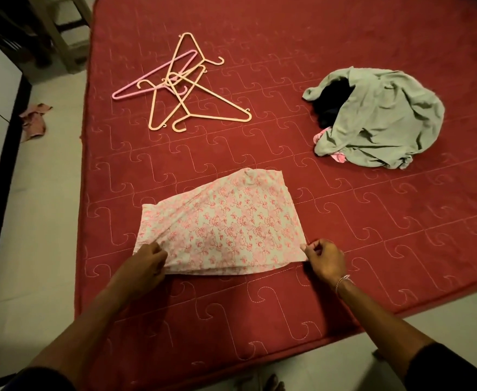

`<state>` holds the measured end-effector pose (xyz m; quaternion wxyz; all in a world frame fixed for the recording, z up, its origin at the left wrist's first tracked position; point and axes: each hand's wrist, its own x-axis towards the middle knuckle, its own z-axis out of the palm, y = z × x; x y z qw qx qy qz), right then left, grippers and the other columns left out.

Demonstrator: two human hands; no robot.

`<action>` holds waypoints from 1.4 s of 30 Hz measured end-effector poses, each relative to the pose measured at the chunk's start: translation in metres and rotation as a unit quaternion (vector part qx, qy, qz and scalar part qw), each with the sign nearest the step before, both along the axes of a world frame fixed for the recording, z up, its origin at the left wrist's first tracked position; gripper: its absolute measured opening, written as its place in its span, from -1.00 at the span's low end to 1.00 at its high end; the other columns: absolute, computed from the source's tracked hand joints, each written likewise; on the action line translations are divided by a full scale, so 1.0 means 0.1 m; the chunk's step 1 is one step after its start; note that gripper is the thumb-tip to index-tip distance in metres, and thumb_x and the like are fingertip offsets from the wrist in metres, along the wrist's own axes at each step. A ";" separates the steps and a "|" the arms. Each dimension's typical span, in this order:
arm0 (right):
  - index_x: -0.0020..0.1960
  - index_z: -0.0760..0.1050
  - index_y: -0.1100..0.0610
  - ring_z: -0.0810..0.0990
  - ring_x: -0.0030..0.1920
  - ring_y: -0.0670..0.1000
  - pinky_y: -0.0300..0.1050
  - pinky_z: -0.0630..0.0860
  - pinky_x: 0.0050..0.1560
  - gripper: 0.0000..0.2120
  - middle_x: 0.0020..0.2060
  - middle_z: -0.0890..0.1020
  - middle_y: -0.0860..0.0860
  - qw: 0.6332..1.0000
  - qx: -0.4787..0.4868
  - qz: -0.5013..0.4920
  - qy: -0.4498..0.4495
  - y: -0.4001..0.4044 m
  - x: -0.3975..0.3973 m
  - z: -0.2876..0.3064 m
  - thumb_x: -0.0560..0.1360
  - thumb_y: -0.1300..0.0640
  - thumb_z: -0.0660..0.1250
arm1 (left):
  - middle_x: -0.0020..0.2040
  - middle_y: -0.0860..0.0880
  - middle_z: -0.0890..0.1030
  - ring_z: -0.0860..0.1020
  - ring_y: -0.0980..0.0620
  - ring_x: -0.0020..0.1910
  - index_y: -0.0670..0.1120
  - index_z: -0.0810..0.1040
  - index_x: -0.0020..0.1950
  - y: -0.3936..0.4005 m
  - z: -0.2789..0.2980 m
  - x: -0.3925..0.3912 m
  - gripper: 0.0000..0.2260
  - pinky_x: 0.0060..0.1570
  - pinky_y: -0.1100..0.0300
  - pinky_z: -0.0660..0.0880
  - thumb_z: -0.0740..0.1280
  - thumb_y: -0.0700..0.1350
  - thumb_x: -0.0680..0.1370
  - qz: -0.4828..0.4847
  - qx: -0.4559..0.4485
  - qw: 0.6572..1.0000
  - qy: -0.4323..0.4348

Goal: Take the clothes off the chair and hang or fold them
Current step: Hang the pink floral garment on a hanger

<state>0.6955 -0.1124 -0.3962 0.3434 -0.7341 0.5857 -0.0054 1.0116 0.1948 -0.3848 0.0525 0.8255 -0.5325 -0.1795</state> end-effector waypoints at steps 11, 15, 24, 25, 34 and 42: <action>-0.05 0.52 0.22 0.62 -0.29 0.04 -0.16 0.56 -0.34 -0.79 -0.17 0.71 0.12 0.935 0.295 -0.145 -0.133 0.05 0.20 0.35 0.48 0.14 0.51 | 0.19 -0.14 0.54 0.51 -0.12 0.16 -0.14 0.50 0.28 0.00 -0.11 -0.14 -0.53 -0.07 0.03 0.64 0.51 -0.05 0.44 0.000 0.040 0.997 -0.071; -0.14 0.33 0.15 0.68 -0.09 0.14 -0.02 0.67 -0.15 -0.71 -0.04 0.68 0.24 0.850 0.365 -0.253 -0.283 -0.03 0.18 0.41 0.49 0.44 0.39 | 0.11 -0.17 0.57 0.56 -0.16 0.07 -0.14 0.55 0.17 -0.02 -0.15 -0.16 -0.56 -0.18 0.03 0.66 0.57 -0.09 0.36 -0.002 0.058 0.994 -0.089; -0.03 0.55 0.24 0.58 -0.33 0.07 -0.06 0.58 -0.35 -0.67 -0.12 0.71 0.20 0.914 0.226 -0.226 -0.252 -0.09 -0.04 0.32 0.30 0.27 0.62 | 0.06 -0.17 0.60 0.59 -0.14 0.00 -0.15 0.59 0.05 -0.04 -0.09 -0.20 -0.62 -0.28 0.08 0.62 0.59 -0.14 0.31 -0.008 0.068 0.991 -0.113; -0.04 0.56 0.23 0.60 -0.34 0.06 -0.01 0.60 -0.28 -0.66 -0.15 0.71 0.19 0.940 0.190 -0.206 -0.197 -0.07 -0.06 0.24 0.30 0.20 0.64 | 0.10 -0.15 0.58 0.57 -0.13 0.04 -0.14 0.58 0.07 -0.04 -0.09 -0.20 -0.64 -0.25 0.08 0.61 0.54 -0.07 0.35 -0.002 0.070 0.992 -0.101; 0.15 0.37 -0.01 0.45 0.03 0.00 -0.01 0.54 0.06 -0.56 0.01 0.46 -0.09 0.996 -0.089 0.005 -0.005 -0.15 0.46 0.17 0.43 -0.15 0.49 | -0.16 0.03 0.56 0.44 0.08 -0.24 0.00 0.49 -0.20 -0.54 0.03 -0.21 -0.59 -0.35 0.21 0.44 0.21 0.35 0.40 0.029 -0.026 0.994 -0.100; 0.29 0.44 0.14 0.49 0.10 0.06 0.03 0.53 0.13 -0.75 0.15 0.59 0.07 0.963 -0.170 0.194 -0.079 -0.65 1.44 0.16 0.62 0.17 0.24 | 0.06 -0.09 0.62 0.55 0.00 -0.03 -0.12 0.59 0.10 -1.68 0.03 -0.27 -0.73 -0.05 0.12 0.54 0.42 0.02 0.51 0.035 -0.106 0.990 -0.080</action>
